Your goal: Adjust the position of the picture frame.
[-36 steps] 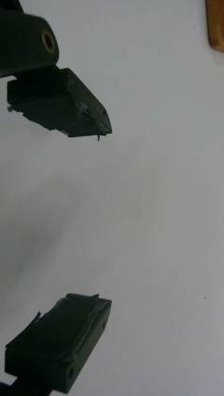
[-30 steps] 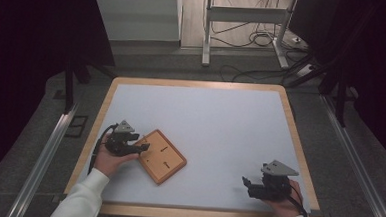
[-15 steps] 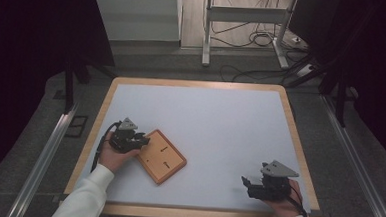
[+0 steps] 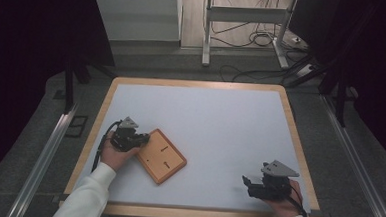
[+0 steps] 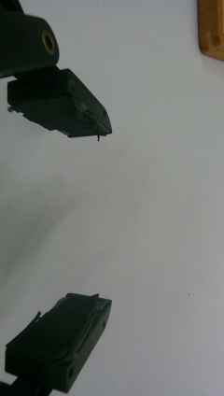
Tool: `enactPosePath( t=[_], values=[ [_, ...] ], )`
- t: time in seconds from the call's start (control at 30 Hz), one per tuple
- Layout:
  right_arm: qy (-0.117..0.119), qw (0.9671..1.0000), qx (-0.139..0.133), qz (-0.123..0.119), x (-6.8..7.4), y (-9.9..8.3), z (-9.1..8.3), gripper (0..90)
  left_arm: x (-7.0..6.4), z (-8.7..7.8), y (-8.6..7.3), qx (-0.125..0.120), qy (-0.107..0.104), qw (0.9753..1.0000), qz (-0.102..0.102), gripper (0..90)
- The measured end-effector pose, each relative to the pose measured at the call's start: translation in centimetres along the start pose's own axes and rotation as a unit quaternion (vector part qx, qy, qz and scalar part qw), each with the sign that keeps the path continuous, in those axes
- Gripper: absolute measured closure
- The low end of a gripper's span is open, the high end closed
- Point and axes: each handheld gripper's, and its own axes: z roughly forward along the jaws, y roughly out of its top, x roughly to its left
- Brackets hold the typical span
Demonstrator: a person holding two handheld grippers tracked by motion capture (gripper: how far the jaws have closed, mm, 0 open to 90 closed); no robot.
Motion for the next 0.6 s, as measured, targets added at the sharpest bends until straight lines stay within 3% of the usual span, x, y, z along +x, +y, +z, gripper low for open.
enactPosePath(
  t=[0.37, 0.6],
  values=[
    [-0.003, 1.0, 0.0, 0.0, -0.1, 0.0, 0.0, 14.2, -0.9, 0.2, 1.0, 0.001, -0.015, 0.9999, -0.003, 84.2],
    [-0.004, 1.0, 0.001, 0.001, -0.1, 0.0, 0.0, 14.2, -2.0, 0.3, 2.1, 0.004, -0.021, 0.9997, 0.01, 84.3]
  ],
)
